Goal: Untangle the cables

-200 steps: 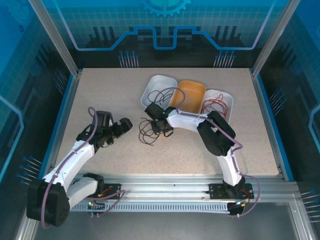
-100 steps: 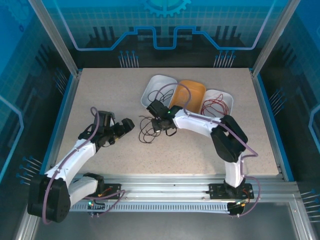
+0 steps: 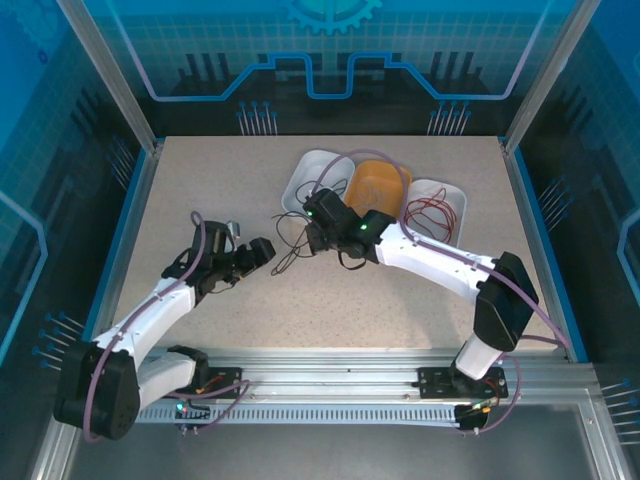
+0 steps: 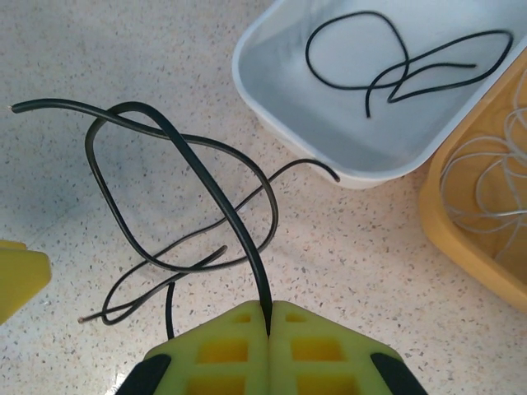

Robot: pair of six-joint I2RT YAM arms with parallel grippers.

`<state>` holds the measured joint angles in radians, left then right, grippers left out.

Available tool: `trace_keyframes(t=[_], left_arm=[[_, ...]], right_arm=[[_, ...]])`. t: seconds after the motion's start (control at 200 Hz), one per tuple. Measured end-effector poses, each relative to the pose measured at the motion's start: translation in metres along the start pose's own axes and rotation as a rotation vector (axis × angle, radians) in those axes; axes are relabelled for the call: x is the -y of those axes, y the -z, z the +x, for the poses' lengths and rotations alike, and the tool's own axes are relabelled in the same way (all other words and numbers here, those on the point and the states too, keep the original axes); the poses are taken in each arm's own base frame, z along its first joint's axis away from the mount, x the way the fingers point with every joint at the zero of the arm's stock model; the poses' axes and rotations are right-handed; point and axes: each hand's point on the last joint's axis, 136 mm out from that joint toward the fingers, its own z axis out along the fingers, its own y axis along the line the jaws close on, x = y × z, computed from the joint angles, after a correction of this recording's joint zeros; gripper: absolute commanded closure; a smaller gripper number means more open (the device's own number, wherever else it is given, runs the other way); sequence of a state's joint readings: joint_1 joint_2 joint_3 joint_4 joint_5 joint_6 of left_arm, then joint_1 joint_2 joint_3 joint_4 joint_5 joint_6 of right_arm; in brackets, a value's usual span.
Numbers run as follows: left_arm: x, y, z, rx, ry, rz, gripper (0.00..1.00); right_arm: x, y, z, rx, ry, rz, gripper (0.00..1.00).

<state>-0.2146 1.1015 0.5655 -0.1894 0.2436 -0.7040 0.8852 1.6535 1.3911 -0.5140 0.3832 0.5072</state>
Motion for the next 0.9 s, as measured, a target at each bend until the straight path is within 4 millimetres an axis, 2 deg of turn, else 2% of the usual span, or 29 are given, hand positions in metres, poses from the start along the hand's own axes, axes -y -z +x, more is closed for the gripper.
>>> trace_keyframes(t=[0.075, 0.25, 0.465, 0.615, 0.901], left_arm=[[-0.002, -0.006, 0.004, -0.017, 0.001, -0.013, 0.31], [-0.010, -0.025, 0.020, -0.067, -0.031, -0.070, 0.37], [-0.028, -0.056, 0.041, -0.140, -0.073, -0.178, 0.48], [-0.024, -0.070, 0.046, -0.167, -0.108, -0.208, 0.49], [-0.022, -0.079, 0.049, -0.199, -0.156, -0.296, 0.61]], right_arm=[[0.001, 0.005, -0.003, 0.020, 0.005, 0.011, 1.00], [0.004, 0.012, -0.009, 0.050, 0.005, 0.036, 1.00], [0.011, 0.011, 0.001, 0.039, 0.011, 0.062, 1.00], [0.014, 0.008, 0.008, 0.028, 0.006, 0.073, 1.00], [0.023, -0.001, 0.025, 0.005, -0.017, 0.107, 1.00]])
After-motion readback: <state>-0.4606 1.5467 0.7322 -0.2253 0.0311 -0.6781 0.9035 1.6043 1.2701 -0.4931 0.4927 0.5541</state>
